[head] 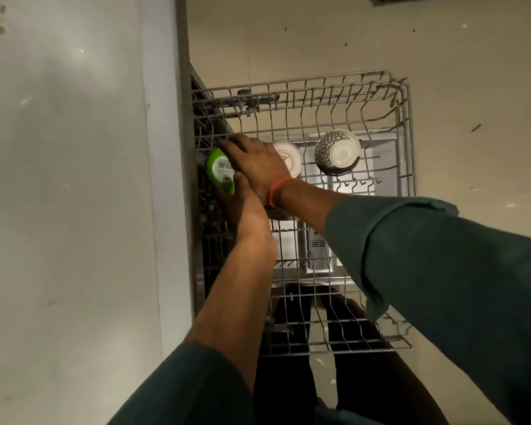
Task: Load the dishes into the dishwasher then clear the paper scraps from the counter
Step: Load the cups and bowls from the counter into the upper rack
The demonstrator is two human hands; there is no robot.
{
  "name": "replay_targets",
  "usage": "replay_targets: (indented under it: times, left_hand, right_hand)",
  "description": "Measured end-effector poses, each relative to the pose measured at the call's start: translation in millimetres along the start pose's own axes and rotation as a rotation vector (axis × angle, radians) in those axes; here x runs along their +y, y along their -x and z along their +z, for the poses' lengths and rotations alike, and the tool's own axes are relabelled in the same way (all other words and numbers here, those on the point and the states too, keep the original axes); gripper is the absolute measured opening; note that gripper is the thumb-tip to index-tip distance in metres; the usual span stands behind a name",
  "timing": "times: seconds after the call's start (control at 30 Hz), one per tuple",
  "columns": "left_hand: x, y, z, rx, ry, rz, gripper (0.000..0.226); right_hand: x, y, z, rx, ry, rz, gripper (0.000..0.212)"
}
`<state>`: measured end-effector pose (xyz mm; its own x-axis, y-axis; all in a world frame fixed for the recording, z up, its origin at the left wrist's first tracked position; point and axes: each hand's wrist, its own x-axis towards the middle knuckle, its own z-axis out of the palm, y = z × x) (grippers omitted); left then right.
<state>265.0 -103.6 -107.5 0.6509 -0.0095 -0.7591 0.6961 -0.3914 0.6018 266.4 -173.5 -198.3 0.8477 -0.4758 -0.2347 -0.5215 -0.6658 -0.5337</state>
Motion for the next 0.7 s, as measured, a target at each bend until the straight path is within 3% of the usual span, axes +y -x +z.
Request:
replay_targets:
  times: [0.23,0.53,0.7]
  left_hand:
    - [-29.6,-25.8,-11.4,0.151,-0.025,0.004,0.050]
    - [-60.0,-13.7,-36.3,0.046,-0.196,-0.059,0.053]
    - [-53.2,-9.8,-32.6,0.004,-0.215,-0.026,0.053]
  right_hand:
    - [3.0,-25.0,33.3,-0.088,0.094,-0.014,0.105]
    - [5.4,-35.4,42.0,-0.041,-0.097,0.076,0.112]
    - [6.3,-51.8,33.4,0.025,-0.025,0.081,0.112]
